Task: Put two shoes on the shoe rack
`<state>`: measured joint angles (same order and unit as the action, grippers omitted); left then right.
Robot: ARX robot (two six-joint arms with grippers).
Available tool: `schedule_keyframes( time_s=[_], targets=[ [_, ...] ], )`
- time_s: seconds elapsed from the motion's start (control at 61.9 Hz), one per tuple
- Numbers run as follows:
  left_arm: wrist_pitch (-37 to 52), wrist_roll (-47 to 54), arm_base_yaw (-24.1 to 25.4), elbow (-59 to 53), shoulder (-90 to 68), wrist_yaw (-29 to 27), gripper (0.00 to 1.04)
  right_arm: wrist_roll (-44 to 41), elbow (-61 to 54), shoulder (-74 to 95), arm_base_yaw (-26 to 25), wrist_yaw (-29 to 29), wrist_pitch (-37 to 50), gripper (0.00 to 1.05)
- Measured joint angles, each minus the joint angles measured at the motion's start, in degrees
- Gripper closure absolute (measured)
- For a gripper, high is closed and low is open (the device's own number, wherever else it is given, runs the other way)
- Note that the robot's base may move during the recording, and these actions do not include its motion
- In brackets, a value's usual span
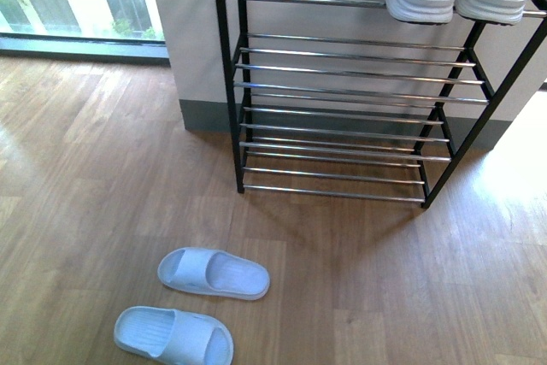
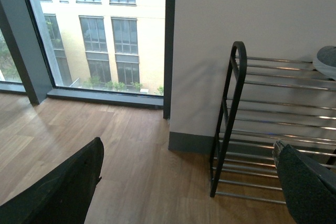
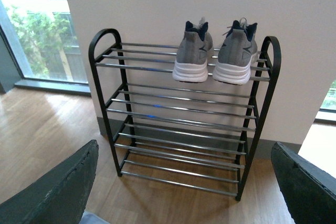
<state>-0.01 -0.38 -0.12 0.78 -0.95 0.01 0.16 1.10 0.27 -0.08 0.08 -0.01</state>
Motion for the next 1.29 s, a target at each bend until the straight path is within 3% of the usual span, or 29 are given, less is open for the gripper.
schedule_keyframes(
  time_s=[1.293],
  targets=[
    [0.0, 0.0, 0.0, 0.0, 0.0, 0.0, 0.09, 0.0, 0.0, -0.1, 0.0, -0.1, 0.0, 0.09]
  ],
)
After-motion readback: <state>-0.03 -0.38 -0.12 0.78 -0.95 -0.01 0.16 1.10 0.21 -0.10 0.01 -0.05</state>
